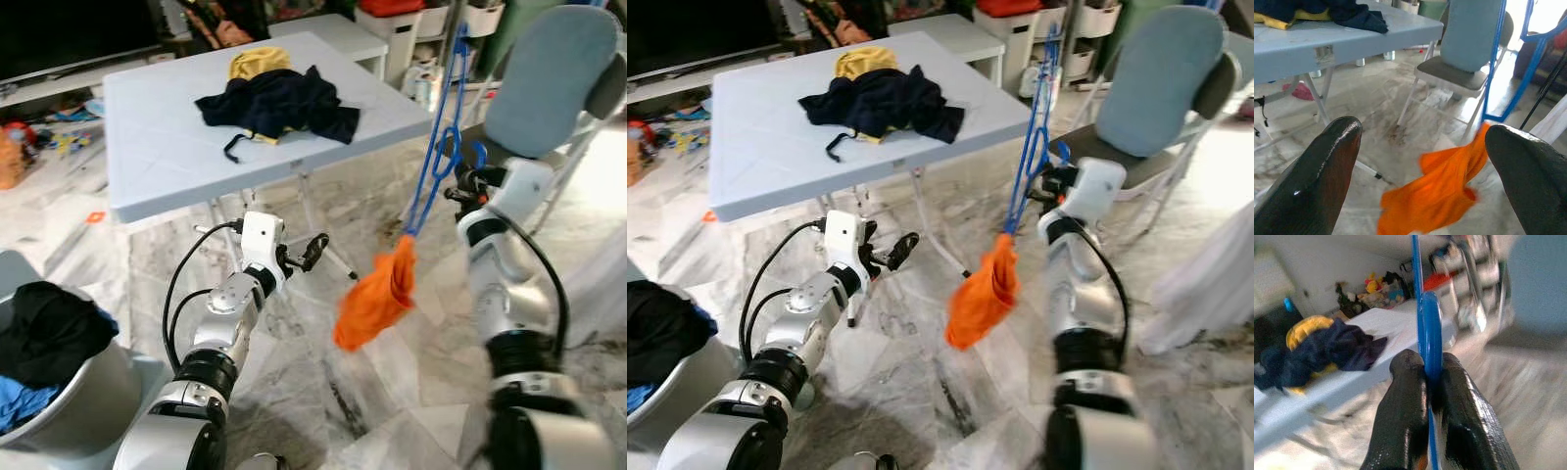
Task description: Hang hanger
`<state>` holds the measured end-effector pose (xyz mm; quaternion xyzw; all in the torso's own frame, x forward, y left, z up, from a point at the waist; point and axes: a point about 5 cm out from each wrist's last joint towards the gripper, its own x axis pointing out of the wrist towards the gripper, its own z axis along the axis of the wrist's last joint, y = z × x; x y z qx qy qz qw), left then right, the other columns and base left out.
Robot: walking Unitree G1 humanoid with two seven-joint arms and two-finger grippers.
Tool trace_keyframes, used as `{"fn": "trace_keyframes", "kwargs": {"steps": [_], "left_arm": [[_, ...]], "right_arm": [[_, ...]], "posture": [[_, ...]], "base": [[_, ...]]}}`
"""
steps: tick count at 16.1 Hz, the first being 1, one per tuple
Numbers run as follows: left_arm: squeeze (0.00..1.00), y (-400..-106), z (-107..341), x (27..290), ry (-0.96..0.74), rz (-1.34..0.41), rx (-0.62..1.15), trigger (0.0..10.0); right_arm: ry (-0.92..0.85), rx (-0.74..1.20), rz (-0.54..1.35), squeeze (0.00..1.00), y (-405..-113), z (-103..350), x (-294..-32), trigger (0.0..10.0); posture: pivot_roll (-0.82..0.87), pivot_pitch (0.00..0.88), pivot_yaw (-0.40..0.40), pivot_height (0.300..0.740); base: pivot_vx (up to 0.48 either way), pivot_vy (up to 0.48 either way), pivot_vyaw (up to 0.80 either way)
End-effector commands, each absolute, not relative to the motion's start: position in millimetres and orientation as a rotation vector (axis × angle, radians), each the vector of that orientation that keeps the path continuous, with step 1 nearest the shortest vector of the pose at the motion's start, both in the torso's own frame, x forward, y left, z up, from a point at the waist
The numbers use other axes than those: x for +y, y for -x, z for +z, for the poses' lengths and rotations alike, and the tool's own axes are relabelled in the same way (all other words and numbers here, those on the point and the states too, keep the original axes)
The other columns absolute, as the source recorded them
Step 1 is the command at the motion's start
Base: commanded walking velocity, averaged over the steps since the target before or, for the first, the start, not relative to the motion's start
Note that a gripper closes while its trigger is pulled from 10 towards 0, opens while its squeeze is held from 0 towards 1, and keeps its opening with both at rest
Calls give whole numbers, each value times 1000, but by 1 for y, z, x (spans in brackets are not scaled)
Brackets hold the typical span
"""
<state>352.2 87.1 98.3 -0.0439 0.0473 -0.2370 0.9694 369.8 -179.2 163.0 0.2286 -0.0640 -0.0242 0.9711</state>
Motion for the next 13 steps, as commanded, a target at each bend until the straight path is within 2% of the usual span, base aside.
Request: {"fn": "trace_keyframes", "kwargs": {"steps": [1,2,4,7,10,11,12,13], "left_arm": [[0,-357,103,91,28,-446,85,10000],[0,-361,105,95,18,-416,84,10000],[0,-363,108,98,17,-406,82,10000],[0,-366,111,104,9,-387,74,10000],[0,-362,105,112,12,-385,73,10000],[631,-359,100,113,58,-400,91,10000],[1000,-356,97,111,96,-418,88,10000],[1000,-355,97,106,139,-447,80,10000]], "right_arm": [[-608,-138,-1,0,-374,177,-163,0],[-714,-149,64,0,-371,189,-145,0],[-735,-212,136,0,-366,210,-138,0],[-688,-292,227,0,-365,232,-139,0],[-707,-322,215,0,-371,253,-149,0],[-715,-329,222,0,-372,261,-149,0],[-721,-337,245,0,-372,271,-146,0],[-725,-338,284,0,-371,279,-140,0]], "posture": [[-106,0,53,740],[-108,0,55,740],[-113,0,57,740],[-121,0,62,740],[-121,0,66,740],[-121,0,66,740],[-122,0,65,740],[-124,0,60,740]], "base": [[0,0,0],[0,0,0],[0,0,0],[0,0,0],[0,0,0],[0,0,0],[0,0,0],[0,0,0]]}}
